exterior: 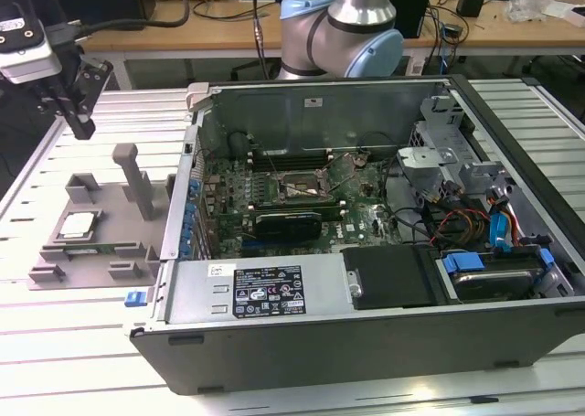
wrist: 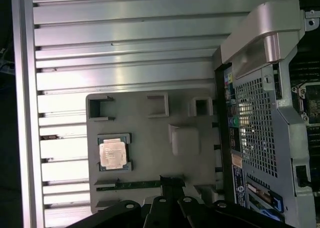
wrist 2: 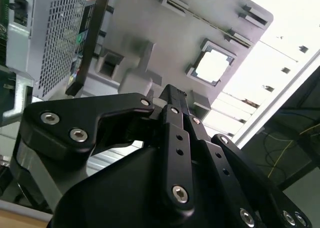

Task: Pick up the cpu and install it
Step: 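Reach for the cpu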

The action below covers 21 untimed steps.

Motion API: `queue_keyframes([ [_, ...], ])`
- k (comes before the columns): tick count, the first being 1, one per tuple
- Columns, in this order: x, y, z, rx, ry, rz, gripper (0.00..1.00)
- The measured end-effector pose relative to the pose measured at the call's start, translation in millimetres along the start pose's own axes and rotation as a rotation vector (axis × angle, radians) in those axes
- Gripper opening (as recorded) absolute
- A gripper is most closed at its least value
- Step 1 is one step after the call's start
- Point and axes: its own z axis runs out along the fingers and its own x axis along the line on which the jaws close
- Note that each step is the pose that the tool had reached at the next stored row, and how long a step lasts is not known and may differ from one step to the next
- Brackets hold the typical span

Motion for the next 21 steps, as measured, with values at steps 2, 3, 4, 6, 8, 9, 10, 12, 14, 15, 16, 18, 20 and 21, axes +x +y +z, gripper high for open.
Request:
queue_keyframes([
  [2, 7.1, 1.5, 4.2, 0.0, -0.0001, 0.0, 0.11],
  [3, 9.3, 2.0, 5.4, 0.0, 0.0, 0.0, 0.11],
  [4, 11.2, 2.3, 6.6, 0.0, 0.0, 0.0, 0.11],
  [6, 15.3, 2.9, 9.6, -0.0001, -0.0001, 0.0, 0.11],
  [8, 18.5, 3.1, 13.2, -0.0001, -0.0001, 0.0, 0.11],
  [9, 20.1, 3.3, 15.5, -0.0001, -0.0001, 0.0, 0.11],
  [10, 21.3, 3.5, 17.4, -0.0001, -0.0001, 0.0, 0.11],
  [12, 23.6, 4.0, 21.1, -0.0001, -0.0001, 0.0, 0.11],
  [14, 26.3, 4.3, 26.6, 0.0, 0.0, 0.0, 0.11],
  [15, 27.0, 4.3, 28.3, 0.0, 0.0, 0.0, 0.11],
  [16, 27.8, 4.2, 30.0, 0.0, 0.0, 0.0, 0.11],
  [18, 29.6, 3.9, 33.4, 0.0, 0.0, 0.0, 0.11],
  [20, 30.6, 3.7, 36.5, 0.0, 0.0, 0.0, 0.11],
  [21, 30.9, 3.6, 37.9, 0.0, 0.0, 0.0, 0.11],
])
